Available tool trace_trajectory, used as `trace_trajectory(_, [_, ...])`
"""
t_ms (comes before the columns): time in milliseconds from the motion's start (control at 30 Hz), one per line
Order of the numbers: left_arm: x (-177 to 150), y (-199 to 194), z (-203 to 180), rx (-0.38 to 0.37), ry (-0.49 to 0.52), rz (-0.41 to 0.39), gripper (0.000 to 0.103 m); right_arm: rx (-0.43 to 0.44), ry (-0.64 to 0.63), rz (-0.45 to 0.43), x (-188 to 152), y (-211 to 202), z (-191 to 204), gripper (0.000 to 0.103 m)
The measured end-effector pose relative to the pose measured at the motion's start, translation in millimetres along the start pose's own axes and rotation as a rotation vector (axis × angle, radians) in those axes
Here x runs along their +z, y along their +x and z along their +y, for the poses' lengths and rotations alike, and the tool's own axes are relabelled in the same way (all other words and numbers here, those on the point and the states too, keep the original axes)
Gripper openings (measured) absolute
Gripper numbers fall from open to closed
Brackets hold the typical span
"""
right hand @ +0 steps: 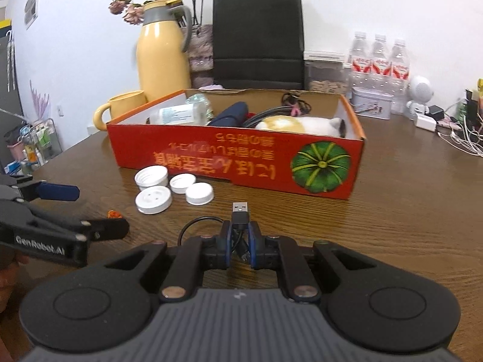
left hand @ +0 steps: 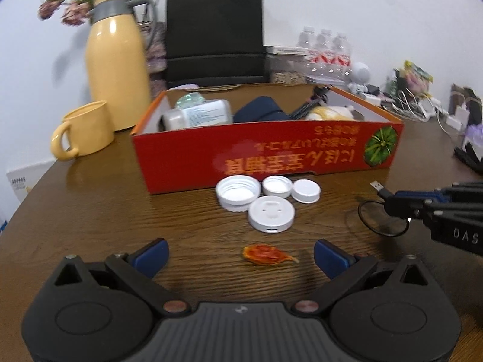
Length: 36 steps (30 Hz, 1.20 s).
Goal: Organize objects
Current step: 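Grasp the black USB cable with the right tool while the left tool grasps the orange wrapper, then carry the cable and orange wrapper into the box and open both tools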
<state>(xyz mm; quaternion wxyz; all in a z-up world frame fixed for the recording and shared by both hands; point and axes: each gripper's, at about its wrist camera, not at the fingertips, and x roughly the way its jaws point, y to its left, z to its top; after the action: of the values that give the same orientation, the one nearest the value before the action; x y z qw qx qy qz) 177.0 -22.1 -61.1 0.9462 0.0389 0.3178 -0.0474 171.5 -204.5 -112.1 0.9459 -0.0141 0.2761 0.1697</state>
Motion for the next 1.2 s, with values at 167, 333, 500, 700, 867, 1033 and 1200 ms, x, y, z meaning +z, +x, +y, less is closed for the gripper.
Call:
trace_trajectory(167, [-2.7,4.4,-3.0,-0.069,0.023,0.014,0.065,0.002,0.009,-0.009,-0.4,-1.9,-2.2,0.011])
trace_trajectory(333, [-4.3,-1.2,-6.6,-0.098,0.048,-0.007,0.039,0.011,0.013,-0.015,-0.4,-2.7,-2.6,0.011])
trace_trajectory(500, [-4.5,-5.3,-8.9,-0.086,0.049,-0.025,0.039,0.013,0.015,-0.023,-0.7,-4.4,-2.1,0.011])
trace_trajectory(700, [6.2,-15.6,-7.5,-0.080,0.016,-0.082,0.039,0.002,-0.011,-0.072,0.8,-9.4,1.7,0.011])
trace_trajectory(867, [26.1,-19.5,-6.1,-0.079,-0.015,-0.133,0.039,-0.008,0.004,-0.128,15.5,-11.8,0.0,0.011])
trace_trajectory(1033, [52.7,-15.3,-2.9,-0.071,-0.049,-0.176,0.039,-0.017,-0.006,-0.179,38.6,-10.4,0.1,0.011])
trace_trajectory(1200, [78.9,-8.1,2.1,-0.046,-0.082,-0.217,0.039,-0.035,-0.029,-0.225,63.2,0.4,2.3,0.011])
